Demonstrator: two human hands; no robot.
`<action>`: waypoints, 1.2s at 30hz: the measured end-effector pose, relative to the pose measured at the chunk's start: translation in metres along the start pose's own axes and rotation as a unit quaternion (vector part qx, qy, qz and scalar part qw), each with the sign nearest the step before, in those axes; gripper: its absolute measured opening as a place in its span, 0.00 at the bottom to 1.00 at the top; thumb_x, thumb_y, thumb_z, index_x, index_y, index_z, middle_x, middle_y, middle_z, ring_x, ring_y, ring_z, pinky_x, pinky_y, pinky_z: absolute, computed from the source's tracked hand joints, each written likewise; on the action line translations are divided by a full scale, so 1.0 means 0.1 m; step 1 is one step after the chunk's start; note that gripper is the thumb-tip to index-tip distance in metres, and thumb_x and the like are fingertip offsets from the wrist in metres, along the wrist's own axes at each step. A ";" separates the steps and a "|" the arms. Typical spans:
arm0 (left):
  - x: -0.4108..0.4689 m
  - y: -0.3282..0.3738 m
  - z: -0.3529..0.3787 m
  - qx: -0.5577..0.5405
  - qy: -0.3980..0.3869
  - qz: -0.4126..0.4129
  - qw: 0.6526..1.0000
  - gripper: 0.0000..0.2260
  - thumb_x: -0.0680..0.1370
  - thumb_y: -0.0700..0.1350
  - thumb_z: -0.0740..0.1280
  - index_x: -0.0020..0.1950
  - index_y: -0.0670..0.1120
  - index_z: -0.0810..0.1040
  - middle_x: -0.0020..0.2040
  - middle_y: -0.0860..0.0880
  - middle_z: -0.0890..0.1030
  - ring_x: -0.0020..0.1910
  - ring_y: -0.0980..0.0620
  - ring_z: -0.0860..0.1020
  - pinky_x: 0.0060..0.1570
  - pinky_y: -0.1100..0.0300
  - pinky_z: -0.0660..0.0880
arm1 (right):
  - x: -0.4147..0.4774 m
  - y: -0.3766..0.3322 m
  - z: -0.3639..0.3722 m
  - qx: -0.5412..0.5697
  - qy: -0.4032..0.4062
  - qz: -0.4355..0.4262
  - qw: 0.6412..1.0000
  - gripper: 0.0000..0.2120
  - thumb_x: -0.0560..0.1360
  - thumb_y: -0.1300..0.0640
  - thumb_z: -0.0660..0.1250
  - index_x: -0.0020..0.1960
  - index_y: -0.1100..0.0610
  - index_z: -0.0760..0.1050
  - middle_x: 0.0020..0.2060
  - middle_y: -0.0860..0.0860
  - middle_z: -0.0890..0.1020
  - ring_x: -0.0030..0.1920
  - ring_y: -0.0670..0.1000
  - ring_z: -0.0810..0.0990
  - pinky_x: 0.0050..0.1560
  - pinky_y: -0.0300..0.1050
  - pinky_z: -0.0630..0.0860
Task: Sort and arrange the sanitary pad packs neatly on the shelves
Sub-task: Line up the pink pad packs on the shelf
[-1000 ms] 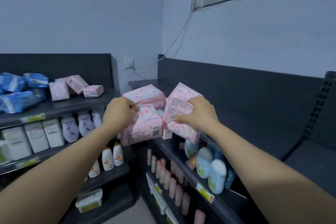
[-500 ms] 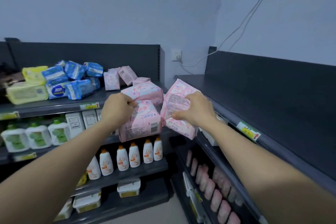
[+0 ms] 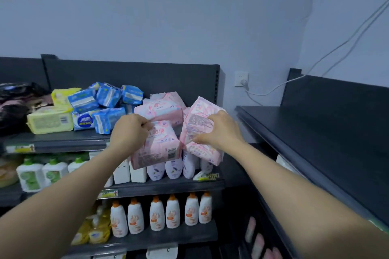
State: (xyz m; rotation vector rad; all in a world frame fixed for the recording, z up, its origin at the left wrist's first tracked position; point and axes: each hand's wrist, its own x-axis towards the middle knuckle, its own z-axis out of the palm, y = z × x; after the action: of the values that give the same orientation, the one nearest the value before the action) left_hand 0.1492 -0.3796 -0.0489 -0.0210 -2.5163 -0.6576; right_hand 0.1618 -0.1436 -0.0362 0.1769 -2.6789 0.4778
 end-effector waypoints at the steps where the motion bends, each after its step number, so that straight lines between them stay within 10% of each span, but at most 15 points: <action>1: 0.09 -0.04 0.05 0.004 0.007 -0.002 1.000 0.15 0.79 0.47 0.66 0.33 0.45 0.78 0.29 0.47 0.75 0.33 0.45 0.74 0.33 0.57 0.64 | 0.12 0.01 0.05 0.003 -0.001 -0.007 1.000 0.31 0.61 0.34 0.76 0.53 0.56 0.76 0.54 0.51 0.73 0.53 0.54 0.74 0.49 0.48 0.74; 9: 0.74 -0.45 0.47 0.049 0.045 0.008 0.998 0.12 0.80 0.47 0.64 0.49 0.41 0.84 0.47 0.43 0.82 0.42 0.46 0.74 0.40 0.56 0.65 | 0.87 0.02 0.61 0.045 -0.015 -0.025 0.999 0.34 0.62 0.36 0.76 0.60 0.55 0.75 0.57 0.51 0.72 0.56 0.55 0.75 0.48 0.46 0.70; 36: 2.38 -1.56 1.88 0.115 -0.053 0.015 0.992 0.16 0.80 0.53 0.62 0.56 0.42 0.81 0.52 0.44 0.70 0.50 0.40 0.73 0.47 0.48 0.74 | 2.53 0.09 2.17 -0.086 -0.099 0.034 0.991 0.38 0.67 0.26 0.62 0.68 0.49 0.65 0.65 0.50 0.73 0.67 0.54 0.69 0.67 0.54 0.64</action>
State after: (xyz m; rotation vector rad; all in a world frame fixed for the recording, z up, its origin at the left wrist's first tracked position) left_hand -0.1707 -0.4582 -0.1388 -0.0111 -2.6741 -0.3585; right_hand -0.1502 -0.2253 -0.1192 0.0877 -2.9110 0.2591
